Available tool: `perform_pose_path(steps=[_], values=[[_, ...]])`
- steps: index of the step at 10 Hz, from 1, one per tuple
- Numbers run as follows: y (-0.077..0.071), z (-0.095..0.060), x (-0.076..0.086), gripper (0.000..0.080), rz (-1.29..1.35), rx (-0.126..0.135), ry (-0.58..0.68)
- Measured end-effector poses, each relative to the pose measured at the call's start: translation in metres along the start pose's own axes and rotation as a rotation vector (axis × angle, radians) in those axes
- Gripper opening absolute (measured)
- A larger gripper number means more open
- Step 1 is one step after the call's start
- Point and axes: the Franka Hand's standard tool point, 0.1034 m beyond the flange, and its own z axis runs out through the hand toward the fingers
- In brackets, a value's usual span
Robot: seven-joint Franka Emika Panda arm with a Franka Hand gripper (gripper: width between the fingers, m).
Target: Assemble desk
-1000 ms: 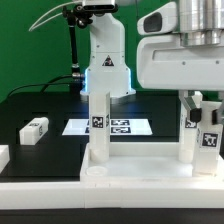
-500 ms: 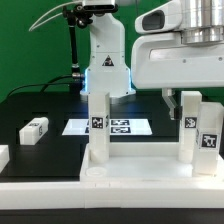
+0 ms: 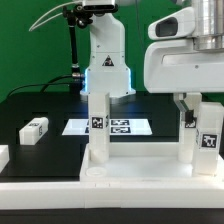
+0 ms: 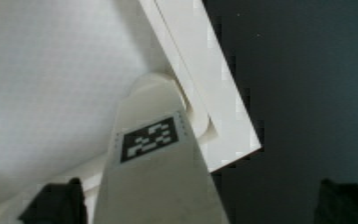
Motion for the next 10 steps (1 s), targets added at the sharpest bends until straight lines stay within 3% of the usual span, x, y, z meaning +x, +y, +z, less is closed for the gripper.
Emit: perform_pose_path(steps=[1,2,3,4,8,10], values=[[0.0,0.0,0.0,0.0566,0.0,0.0,0.0],[0.003,0.0,0.002,0.0431,0.01,-0.002,0.002],[0.005,0.001,0.001,0.0431,0.098,-0.006,-0.001],[0.007,0.002,0.002,0.0297,0.185,-0.009,-0.003],[0.008,0.002,0.002,0.0297,0.468,-0.01,-0.004],[0.01,0.002,0.003,0.0294,0.776,-0.007,-0.038]])
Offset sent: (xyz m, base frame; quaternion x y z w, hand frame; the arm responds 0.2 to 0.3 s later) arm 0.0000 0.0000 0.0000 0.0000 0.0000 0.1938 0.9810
